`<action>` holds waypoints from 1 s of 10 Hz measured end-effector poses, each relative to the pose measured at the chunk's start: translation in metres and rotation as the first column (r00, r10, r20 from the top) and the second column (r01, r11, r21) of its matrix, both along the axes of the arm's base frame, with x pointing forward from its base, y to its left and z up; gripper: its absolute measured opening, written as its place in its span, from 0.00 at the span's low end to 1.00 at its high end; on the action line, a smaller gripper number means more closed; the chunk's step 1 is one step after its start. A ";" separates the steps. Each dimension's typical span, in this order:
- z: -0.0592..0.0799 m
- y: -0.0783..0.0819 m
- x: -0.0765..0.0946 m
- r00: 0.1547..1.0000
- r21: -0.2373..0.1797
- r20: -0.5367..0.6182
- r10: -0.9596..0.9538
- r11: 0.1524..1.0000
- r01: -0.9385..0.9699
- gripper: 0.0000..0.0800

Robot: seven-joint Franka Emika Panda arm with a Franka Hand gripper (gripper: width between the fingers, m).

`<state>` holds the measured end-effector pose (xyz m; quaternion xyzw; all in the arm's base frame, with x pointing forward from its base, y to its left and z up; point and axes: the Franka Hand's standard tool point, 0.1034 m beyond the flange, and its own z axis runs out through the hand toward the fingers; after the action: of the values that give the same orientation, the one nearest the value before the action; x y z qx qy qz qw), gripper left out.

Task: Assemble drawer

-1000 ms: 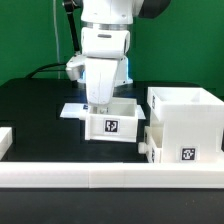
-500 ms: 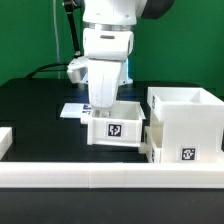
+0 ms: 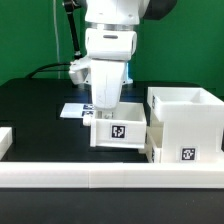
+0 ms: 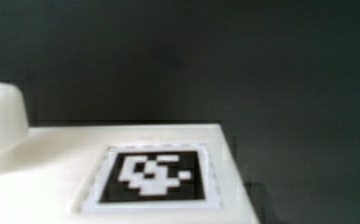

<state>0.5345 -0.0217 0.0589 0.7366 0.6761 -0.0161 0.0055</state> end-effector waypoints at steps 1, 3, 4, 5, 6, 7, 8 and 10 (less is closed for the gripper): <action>0.001 0.002 0.001 1.000 0.000 -0.001 -0.001 1.000 0.001 0.05; 0.001 0.003 0.002 1.000 0.000 0.000 -0.004 1.000 0.004 0.05; 0.001 0.003 0.001 1.000 -0.001 -0.001 -0.005 1.000 0.005 0.05; 0.000 0.003 0.001 1.000 -0.001 -0.002 -0.005 1.000 0.005 0.05; 0.000 0.003 0.001 1.000 -0.001 -0.002 -0.004 1.000 0.004 0.05; 0.000 0.004 0.001 1.000 -0.003 -0.003 0.022 1.000 -0.022 0.05; 0.001 0.005 0.001 0.999 -0.009 -0.007 0.039 0.999 -0.039 0.05; 0.002 0.006 0.001 0.999 -0.014 -0.023 0.044 0.999 -0.045 0.05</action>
Offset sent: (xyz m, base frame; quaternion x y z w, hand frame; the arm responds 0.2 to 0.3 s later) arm 0.0000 0.0000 0.0000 0.0000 0.0000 0.0000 1.0000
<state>0.5357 -0.0162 0.0611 0.7211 0.6922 -0.0293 0.0034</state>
